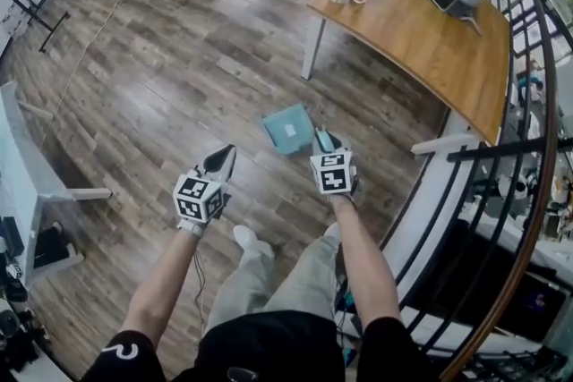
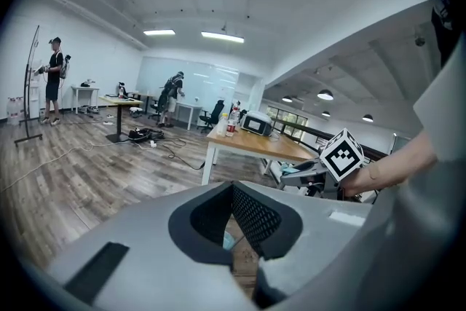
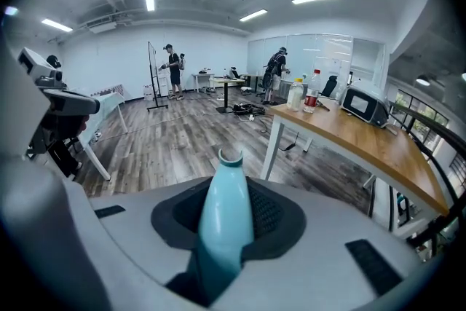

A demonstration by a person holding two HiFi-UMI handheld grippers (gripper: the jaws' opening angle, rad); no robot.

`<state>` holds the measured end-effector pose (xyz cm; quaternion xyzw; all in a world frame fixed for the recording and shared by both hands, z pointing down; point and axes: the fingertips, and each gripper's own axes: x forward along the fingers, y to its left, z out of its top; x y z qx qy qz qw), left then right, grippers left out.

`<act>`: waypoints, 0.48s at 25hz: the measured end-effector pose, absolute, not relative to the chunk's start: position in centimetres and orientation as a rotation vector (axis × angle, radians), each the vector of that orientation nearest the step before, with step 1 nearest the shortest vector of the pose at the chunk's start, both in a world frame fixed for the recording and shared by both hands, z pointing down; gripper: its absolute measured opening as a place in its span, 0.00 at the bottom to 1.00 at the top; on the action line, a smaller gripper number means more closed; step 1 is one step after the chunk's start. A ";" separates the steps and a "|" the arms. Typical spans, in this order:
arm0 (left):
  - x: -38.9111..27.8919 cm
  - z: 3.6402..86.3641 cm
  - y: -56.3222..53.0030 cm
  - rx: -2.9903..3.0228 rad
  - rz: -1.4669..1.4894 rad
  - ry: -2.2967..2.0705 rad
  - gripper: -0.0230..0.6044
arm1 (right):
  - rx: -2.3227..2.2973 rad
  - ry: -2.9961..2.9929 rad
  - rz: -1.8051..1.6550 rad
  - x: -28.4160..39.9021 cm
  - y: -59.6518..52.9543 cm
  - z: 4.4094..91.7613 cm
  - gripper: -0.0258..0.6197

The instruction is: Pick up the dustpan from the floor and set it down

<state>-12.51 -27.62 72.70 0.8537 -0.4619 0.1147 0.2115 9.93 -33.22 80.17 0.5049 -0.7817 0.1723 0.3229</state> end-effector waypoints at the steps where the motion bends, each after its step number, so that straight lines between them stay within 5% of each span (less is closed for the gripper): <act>1: -12.7 73.4 -27.6 2.374 0.321 -1.277 0.03 | 1.323 -2.048 0.453 9.5 -33.0 81.1 0.18; 12: -17.2 77.8 -27.5 2.344 0.315 -1.301 0.03 | 1.312 -2.005 0.488 5.2 -31.4 90.4 0.18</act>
